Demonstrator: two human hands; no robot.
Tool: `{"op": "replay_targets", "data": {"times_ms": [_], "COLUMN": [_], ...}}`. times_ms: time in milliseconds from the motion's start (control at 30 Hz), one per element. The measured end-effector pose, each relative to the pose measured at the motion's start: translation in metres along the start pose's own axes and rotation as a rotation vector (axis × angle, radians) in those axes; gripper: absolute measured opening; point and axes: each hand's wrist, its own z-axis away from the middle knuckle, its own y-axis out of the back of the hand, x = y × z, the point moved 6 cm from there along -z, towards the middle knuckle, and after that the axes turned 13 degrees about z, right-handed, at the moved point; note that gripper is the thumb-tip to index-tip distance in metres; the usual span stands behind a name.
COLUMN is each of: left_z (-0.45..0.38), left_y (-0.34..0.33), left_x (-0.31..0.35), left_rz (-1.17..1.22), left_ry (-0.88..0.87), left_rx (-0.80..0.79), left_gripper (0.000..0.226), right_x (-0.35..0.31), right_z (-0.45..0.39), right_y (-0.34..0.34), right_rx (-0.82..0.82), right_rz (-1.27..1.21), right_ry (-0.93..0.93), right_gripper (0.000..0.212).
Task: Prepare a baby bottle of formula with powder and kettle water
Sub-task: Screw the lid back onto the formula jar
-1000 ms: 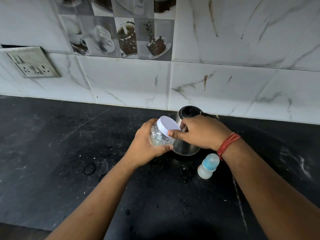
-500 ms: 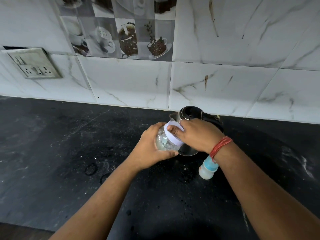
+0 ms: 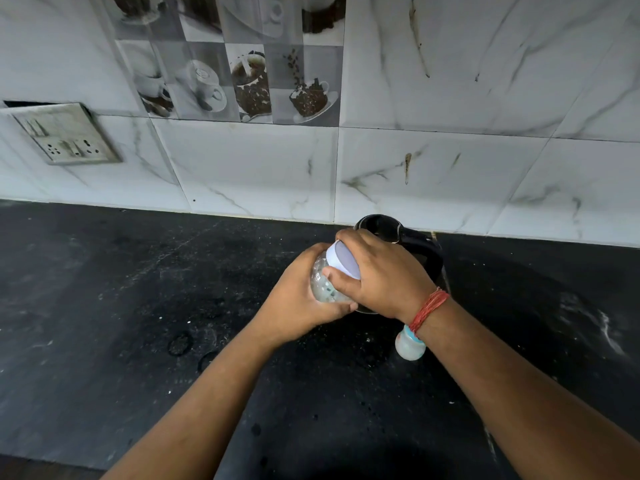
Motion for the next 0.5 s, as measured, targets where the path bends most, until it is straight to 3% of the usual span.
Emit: {"op": "replay_targets", "data": {"times_ms": [300,500], "left_z": [0.007,0.013], "left_y": [-0.008,-0.012], "left_x": [-0.004,-0.022], "left_rz": [-0.06,-0.027], "left_ry": [-0.07,-0.075], "left_rx": [0.149,0.244], "left_gripper": [0.06,0.055], "right_x": [-0.003,-0.003], "right_z": [0.004,0.002], "right_y": [0.003,-0.014], "right_rx": [0.022,-0.087], "right_rz": [0.125,0.115], "right_ry": [-0.115,-0.255], "right_gripper": [0.071,0.069]}}
